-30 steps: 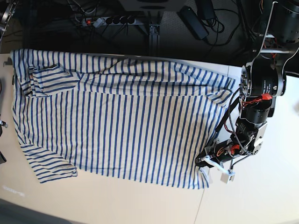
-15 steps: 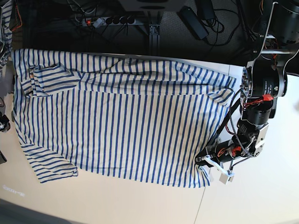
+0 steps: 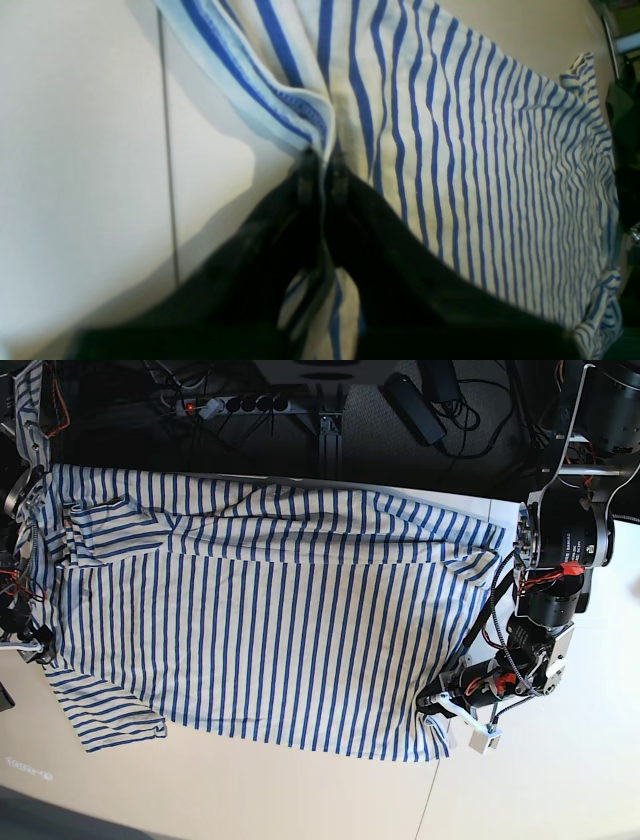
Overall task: Fold the T-shirt properly
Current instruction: 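Grasp the hem edge with the left gripper while right gripper grasps sleeve, then fold the hem edge over toward the collar with both grippers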
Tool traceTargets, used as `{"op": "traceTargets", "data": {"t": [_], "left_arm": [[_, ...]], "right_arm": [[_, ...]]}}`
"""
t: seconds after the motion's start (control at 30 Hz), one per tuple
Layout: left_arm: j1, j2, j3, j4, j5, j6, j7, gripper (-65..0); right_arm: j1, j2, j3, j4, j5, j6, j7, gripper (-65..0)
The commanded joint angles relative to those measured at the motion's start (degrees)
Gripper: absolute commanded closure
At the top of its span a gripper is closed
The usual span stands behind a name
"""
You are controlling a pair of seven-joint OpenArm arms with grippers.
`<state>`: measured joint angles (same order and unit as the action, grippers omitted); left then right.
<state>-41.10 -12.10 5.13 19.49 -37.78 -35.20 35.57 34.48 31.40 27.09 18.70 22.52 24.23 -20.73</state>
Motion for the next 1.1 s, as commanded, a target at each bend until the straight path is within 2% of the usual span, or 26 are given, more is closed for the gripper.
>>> {"op": "traceTargets", "data": {"t": [0.0,0.17,0.23,0.33,0.57,0.6,0.63,0.67,0.9,1.07], "left_arm": [[-0.9,-0.1,0.1,0.2,1.6,-0.2,1.9,0.0],[-0.9,-0.1,0.1,0.2,1.6,-0.2,1.2,0.0],[-0.9,-0.1,0.1,0.2,1.6,-0.2,0.8,0.0],[-1.0,-0.2,0.1,0.2,1.6,-0.2,-0.3,0.0],[-1.0,-0.8,0.1,0.3,0.9,-0.5,-2.9,0.0],[-1.2,-1.1,0.1,0.5,0.0,-1.8,-3.2,0.0],[-1.3,-1.4,0.1,0.6,-1.6,-4.5,-3.1,0.0],[-1.6,-1.7,0.1,0.7,-3.2,-4.8,-2.6,0.0],[-2.2,-4.6,0.1,2.8,-15.8,-4.8,9.9,0.0],[-0.7,-6.9,0.1,7.3,-21.2,-4.8,17.5,0.0]], "right_arm": [[0.5,-0.4,-1.1,-0.2,-1.9,2.8,-3.0,-34.5],[1.9,-2.0,-7.3,-0.2,-3.0,3.0,-2.9,-32.8],[2.2,-1.9,-9.6,0.0,-3.0,3.0,-2.8,-22.0],[2.2,-1.6,-11.5,1.5,-3.3,3.0,-2.8,0.0],[2.2,-1.5,-11.5,8.5,-6.3,3.0,-4.2,0.0],[2.2,-1.4,-11.6,9.5,-6.3,3.0,-5.0,0.0],[2.1,-1.4,-11.6,10.6,-6.2,3.1,-5.5,0.0],[2.0,-1.1,-11.6,11.7,-6.2,3.1,-6.1,0.0],[1.8,2.8,-11.6,16.4,1.4,6.3,-11.8,0.0],[-0.3,6.6,-11.6,17.4,7.4,7.9,-13.0,0.0]]}}
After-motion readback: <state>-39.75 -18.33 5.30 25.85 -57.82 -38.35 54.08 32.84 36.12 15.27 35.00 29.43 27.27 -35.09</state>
